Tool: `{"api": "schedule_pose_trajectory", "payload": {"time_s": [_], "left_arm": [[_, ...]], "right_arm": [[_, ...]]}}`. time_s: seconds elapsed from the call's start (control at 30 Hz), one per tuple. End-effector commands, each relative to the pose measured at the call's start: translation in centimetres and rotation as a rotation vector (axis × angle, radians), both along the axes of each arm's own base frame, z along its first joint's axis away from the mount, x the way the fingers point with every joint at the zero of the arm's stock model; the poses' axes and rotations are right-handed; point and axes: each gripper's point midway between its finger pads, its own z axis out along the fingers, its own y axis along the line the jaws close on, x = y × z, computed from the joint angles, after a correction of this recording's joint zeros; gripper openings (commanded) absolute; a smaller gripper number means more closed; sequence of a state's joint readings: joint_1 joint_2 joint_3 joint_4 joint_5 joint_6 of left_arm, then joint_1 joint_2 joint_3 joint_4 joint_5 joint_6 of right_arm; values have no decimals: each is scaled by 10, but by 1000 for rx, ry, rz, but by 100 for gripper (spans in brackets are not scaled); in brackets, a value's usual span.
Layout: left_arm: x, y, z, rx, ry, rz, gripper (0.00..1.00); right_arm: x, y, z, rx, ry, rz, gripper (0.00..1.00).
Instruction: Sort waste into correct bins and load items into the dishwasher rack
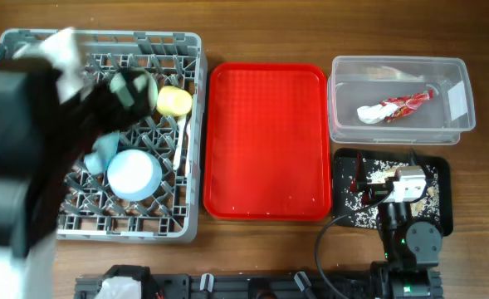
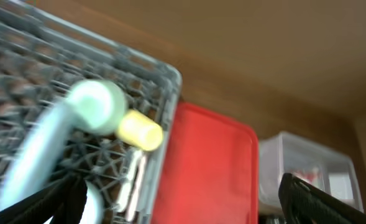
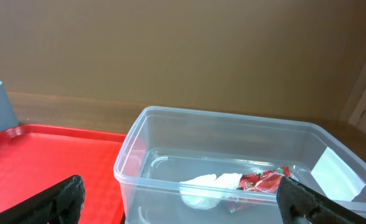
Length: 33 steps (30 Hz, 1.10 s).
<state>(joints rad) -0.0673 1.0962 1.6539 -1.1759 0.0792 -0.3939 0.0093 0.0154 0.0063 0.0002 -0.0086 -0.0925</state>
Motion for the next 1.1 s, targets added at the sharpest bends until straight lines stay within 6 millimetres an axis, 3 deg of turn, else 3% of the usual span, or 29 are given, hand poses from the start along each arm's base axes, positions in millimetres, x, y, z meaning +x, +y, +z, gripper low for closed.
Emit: {"api": "schedule_pose_trajectory", "payload": {"time_s": [0.0, 0.23, 0.3, 0.4, 0.5, 0.6, 0.77, 0.87, 1.07], "left_arm": [[-45, 30, -35, 65, 42, 109, 100], [-106, 45, -121, 65, 56, 202, 100], [-110, 45, -144, 31, 26, 228, 100], [-102, 42, -162, -30, -78, 240, 100], [-82, 34, -163, -88, -243, 205, 100], [-54, 26, -145, -123, -491, 140, 100], [-43, 21, -127, -138, -762, 91, 100], [-41, 21, -135, -139, -811, 87, 100], [-33, 22, -165, -137, -751, 91, 100]], "right_arm": [[-1, 2, 3, -12, -15, 14, 100], [-1, 2, 3, -12, -15, 14, 100], [-1, 2, 3, -12, -15, 14, 100], [-1, 2, 3, -12, -15, 14, 100], [-1, 2, 3, -12, -15, 14, 100], [-1, 2, 3, -12, -15, 14, 100], [-1, 2, 3, -12, -15, 14, 100], [-1, 2, 3, -11, -15, 14, 100], [-1, 2, 3, -12, -15, 14, 100]]}}
